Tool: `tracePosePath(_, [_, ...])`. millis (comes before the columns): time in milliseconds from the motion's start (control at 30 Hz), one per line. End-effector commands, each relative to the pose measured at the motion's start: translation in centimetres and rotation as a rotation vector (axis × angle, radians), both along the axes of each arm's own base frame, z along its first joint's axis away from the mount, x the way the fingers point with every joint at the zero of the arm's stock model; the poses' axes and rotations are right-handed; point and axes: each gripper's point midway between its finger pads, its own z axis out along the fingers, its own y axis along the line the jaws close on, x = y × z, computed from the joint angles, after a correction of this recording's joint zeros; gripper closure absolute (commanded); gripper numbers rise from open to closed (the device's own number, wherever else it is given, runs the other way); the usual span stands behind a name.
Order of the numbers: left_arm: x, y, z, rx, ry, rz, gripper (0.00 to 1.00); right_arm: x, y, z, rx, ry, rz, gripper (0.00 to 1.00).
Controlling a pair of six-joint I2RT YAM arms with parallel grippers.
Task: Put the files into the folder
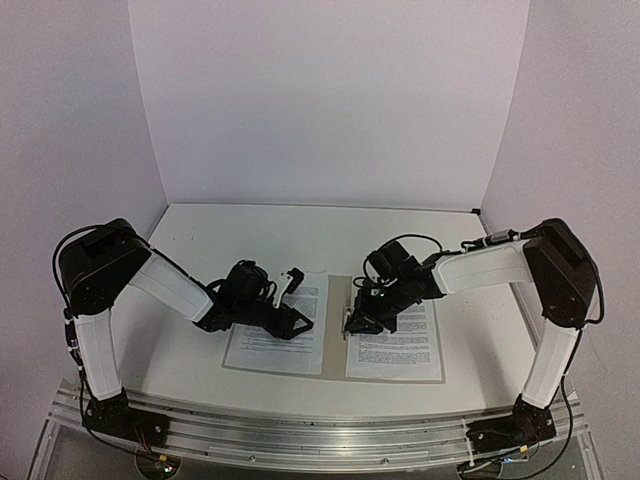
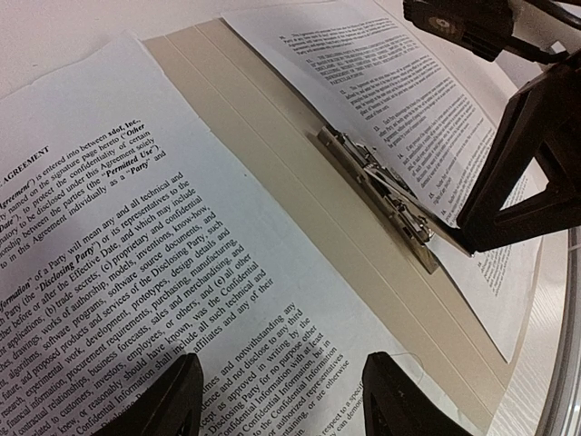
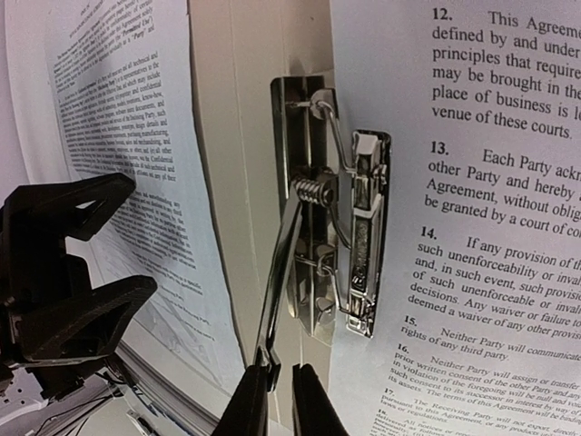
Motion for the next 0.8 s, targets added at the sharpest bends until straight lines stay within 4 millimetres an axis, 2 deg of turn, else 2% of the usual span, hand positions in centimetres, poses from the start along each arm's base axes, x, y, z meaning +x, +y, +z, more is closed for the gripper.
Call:
tracePosePath(0, [-0.5,2.2,-3.5,0.090,0.081,0.047,0.39,-1.0,-4.1,-4.1,-0.217,0.069,-0.023,0.86])
tracePosePath(133, [-0.6,2.2,-3.6,0.093,0.080,0.044,0.39,-0.1,-3.2,-3.4,-0.197,0.051,-0.013,0.84])
tracePosePath(333, [-0.6,2.2,-3.5,0.090,0.078,0.043,0.39,1.4,-1.0,-1.0,-0.116,0.019,0.004,0.82])
tracePosePath(467, [-0.6,2.3,-3.4,0.087,0.076,0.042,0.39,2.0,-0.8,0.0,-0.098,0.004,-0.005,0.82])
tracePosePath(633, [-0.7,2.2,-3.3,0.086,0.075,0.041,0.39,1.7,-1.0,-0.4,-0.100,0.019,-0.006,0.86])
tracePosePath(767, [-0.7,2.3,-3.3,0.087,0.071,0.039,0.39,1.1,-0.8,-0.8,-0.088,0.044,0.017,0.82])
